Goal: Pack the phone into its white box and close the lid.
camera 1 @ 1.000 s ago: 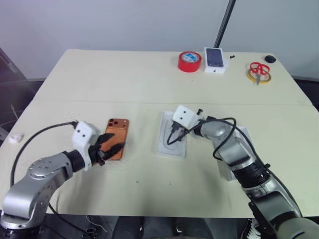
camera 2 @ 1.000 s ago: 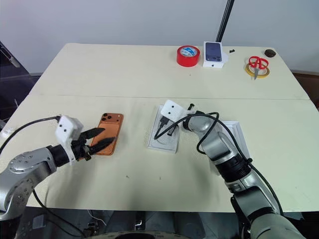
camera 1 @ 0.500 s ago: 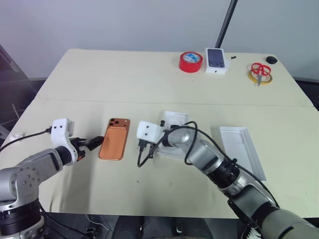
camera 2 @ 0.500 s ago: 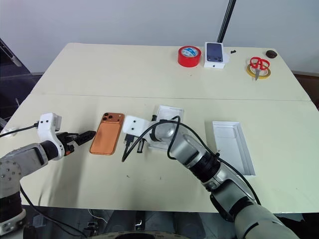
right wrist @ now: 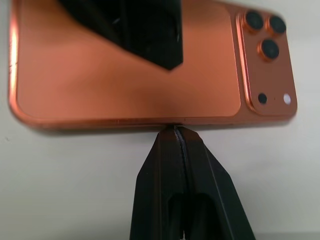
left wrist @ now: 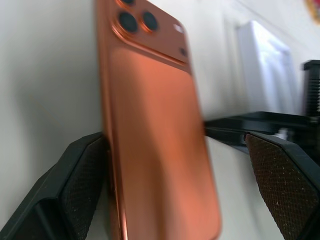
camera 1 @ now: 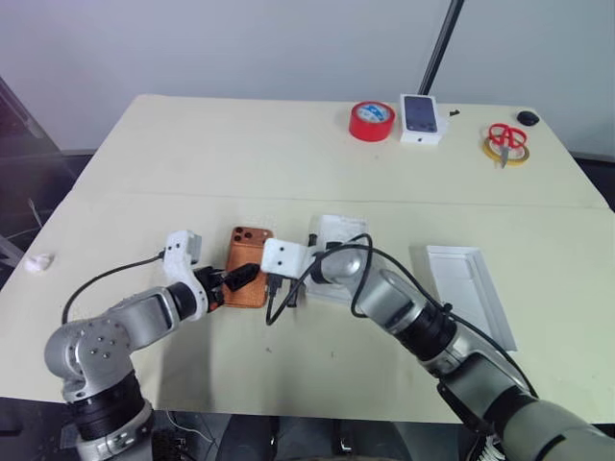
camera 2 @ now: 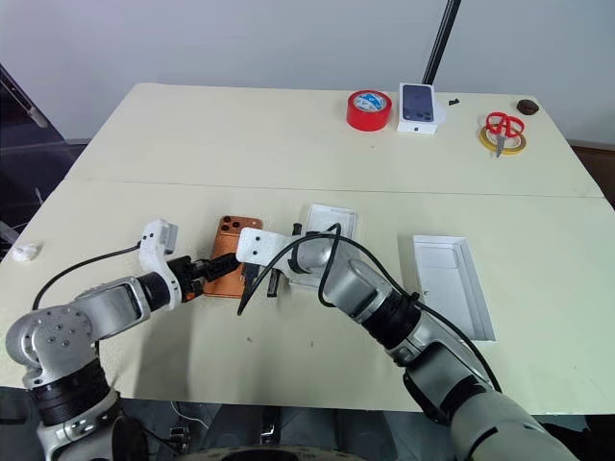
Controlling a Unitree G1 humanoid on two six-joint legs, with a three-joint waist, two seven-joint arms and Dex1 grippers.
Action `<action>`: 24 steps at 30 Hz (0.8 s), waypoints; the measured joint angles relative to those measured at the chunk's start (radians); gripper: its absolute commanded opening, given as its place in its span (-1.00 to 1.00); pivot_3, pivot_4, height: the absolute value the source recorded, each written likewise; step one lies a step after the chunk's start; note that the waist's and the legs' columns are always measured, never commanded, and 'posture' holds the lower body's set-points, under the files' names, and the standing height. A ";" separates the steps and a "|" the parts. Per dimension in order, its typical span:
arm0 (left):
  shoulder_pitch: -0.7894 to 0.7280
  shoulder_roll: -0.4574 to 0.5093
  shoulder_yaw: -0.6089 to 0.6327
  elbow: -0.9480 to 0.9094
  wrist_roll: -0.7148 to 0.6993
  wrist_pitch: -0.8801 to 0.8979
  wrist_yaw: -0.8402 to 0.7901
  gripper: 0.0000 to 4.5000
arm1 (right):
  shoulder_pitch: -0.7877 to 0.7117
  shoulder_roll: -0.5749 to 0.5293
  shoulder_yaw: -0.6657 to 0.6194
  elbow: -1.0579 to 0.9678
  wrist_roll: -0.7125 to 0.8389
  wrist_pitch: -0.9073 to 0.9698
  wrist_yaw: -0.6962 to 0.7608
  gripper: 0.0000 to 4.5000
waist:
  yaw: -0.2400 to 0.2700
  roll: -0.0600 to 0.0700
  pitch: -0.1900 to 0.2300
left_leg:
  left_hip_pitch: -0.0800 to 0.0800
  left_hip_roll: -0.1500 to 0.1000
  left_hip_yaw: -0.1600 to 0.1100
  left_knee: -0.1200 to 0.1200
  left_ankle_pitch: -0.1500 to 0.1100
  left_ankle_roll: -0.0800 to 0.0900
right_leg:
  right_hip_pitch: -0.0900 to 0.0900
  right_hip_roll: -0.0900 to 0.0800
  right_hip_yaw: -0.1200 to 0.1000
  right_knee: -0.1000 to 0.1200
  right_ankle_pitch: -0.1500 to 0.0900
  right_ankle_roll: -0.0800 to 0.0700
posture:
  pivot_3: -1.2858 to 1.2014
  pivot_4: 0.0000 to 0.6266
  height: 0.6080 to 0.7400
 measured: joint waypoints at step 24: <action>-0.034 -0.011 0.200 0.148 -0.109 0.051 0.070 -0.45 | 0.006 0.008 0.000 0.000 -0.008 -0.006 -0.007 -1.00 | -0.009 0.000 0.000 | 0.000 0.001 0.000 0.000 0.000 -0.001 | -0.002 0.001 0.000 0.000 0.000 0.000 | 0.03 -0.52 0.67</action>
